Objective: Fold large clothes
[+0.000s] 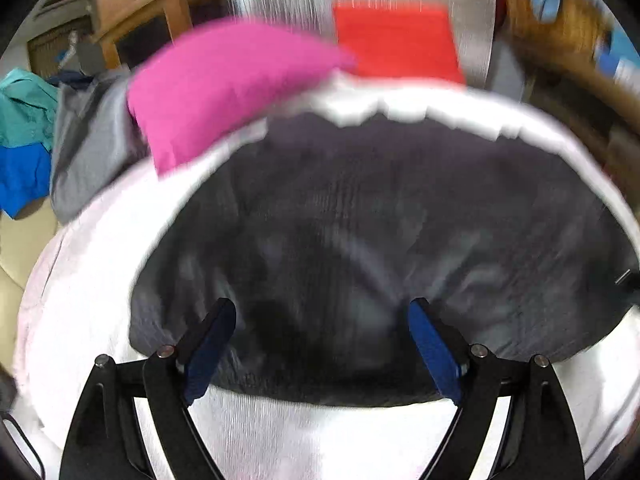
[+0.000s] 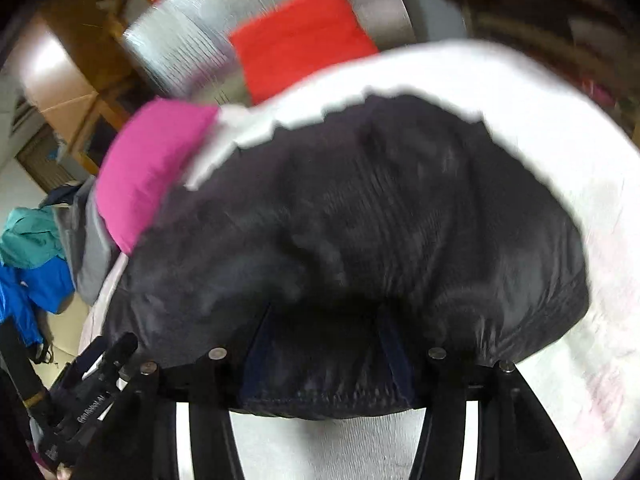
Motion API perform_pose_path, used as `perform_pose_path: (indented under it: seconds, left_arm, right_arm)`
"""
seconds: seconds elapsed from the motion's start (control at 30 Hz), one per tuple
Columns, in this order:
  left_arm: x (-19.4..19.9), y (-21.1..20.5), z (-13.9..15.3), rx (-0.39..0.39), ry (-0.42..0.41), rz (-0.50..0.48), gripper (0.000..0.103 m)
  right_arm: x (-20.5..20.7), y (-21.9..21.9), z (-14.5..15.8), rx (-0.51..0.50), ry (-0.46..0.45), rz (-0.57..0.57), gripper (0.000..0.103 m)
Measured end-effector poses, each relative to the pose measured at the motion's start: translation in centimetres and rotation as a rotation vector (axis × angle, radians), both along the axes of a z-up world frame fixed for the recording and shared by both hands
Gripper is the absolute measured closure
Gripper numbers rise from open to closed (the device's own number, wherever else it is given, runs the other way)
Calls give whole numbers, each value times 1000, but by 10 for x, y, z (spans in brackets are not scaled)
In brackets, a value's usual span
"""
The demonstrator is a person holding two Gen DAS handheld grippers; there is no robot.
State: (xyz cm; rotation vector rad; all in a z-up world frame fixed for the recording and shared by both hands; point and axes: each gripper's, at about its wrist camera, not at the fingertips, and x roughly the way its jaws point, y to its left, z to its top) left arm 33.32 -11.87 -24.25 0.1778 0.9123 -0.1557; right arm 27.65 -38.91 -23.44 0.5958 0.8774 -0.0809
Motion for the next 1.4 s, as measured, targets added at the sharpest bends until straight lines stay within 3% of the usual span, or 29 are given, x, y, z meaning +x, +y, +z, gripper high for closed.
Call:
perform_pose_path:
  seconds: [0.03, 0.23, 0.43, 0.57, 0.67, 0.83, 0.87, 0.9, 1.0, 1.07, 1.2, 1.37, 1.4]
  left_arm:
    - [3, 3, -4, -14, 27, 5, 15]
    - [-15, 28, 17, -82, -13, 29, 15]
    - [-32, 55, 1, -203, 139, 77, 15]
    - [-27, 65, -4, -307, 170, 134, 15]
    - [-18, 69, -1, -349, 147, 156, 15]
    - [-4, 68, -13, -435, 176, 199, 15]
    - [-4, 66, -12, -441, 167, 205, 15]
    - [-4, 65, -11, -444, 157, 208, 17]
    - [-7, 66, -2, -426, 94, 218, 33]
    - [-4, 65, -2, -417, 96, 211, 33]
    - [-5, 54, -14, -312, 146, 192, 32]
    - [-17, 54, -3, -279, 117, 173, 32]
    - [-24, 55, 2, -261, 98, 175, 32]
  right_arm:
    - [-4, -2, 3, 21, -18, -1, 46]
    - [-34, -22, 10, 179, -68, -20, 39]
    - [-59, -13, -12, 369, -16, 17, 33]
    - [-49, -1, -34, 459, 34, 1, 33]
    - [-42, 1, -44, 511, 13, -50, 33]
    - [-31, 4, -66, 636, -1, -110, 31]
    - [-29, 6, -65, 620, -4, -111, 36]
    - [-30, 8, -60, 579, -19, -108, 49]
    - [-33, 14, -37, 447, -94, -87, 63]
    - [-33, 18, -26, 379, -123, -69, 64]
    - [-23, 22, -44, 336, 2, -77, 64]
    - [-33, 23, -29, 308, -20, -53, 63]
    - [-38, 25, -26, 285, -20, -40, 57]
